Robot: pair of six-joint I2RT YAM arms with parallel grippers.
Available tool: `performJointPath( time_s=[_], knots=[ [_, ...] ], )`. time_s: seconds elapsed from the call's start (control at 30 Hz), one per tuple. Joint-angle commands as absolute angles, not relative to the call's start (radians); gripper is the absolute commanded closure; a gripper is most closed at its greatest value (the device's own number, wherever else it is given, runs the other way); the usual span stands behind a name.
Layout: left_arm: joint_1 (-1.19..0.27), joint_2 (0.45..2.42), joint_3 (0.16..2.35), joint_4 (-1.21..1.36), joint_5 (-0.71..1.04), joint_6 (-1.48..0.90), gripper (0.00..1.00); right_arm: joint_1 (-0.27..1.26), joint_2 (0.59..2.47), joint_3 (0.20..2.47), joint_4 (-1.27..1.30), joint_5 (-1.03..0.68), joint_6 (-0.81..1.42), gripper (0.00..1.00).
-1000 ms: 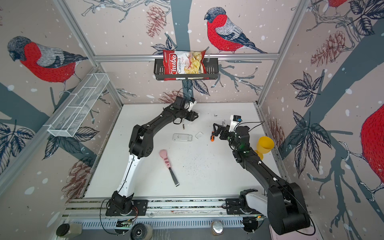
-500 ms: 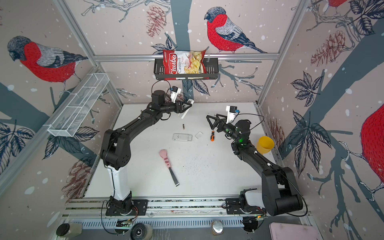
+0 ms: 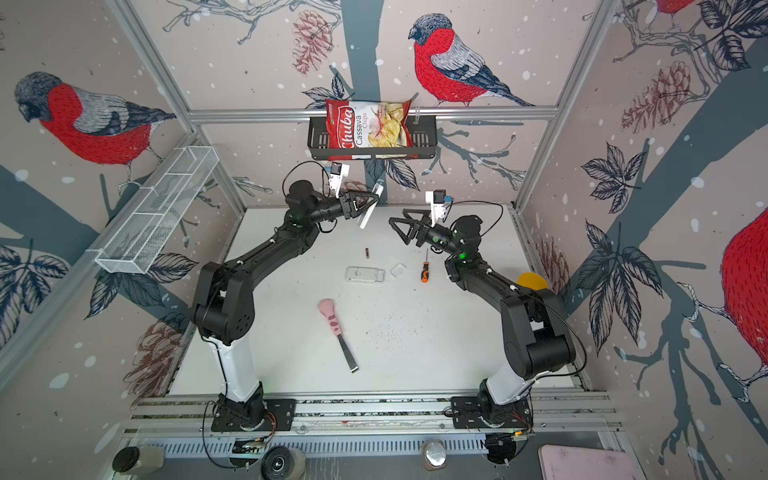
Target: Unload the batteries from the remote control
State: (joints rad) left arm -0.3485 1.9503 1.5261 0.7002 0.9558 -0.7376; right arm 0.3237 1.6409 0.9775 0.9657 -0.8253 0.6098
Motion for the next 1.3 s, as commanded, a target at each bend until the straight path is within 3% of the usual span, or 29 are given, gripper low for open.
performJointPath(
  time_s=[0.0, 0.33, 1.27],
  knots=[
    [-0.345, 1.977, 1.531, 0.920, 0.999, -0.882, 0.53, 0.328, 1.687, 1.012, 1.102, -0.896, 0.673, 0.01],
    [-0.345, 2.062, 1.557, 1.132, 1.019, -1.048, 0.54, 0.351, 1.819, 1.116, 1.266, -1.001, 0.799, 0.01],
    [-0.344, 2.111, 1.592, 1.239, 1.022, -1.133, 0.57, 0.408, 1.976, 1.318, 1.180, -0.992, 0.778, 0.00]
  ],
)
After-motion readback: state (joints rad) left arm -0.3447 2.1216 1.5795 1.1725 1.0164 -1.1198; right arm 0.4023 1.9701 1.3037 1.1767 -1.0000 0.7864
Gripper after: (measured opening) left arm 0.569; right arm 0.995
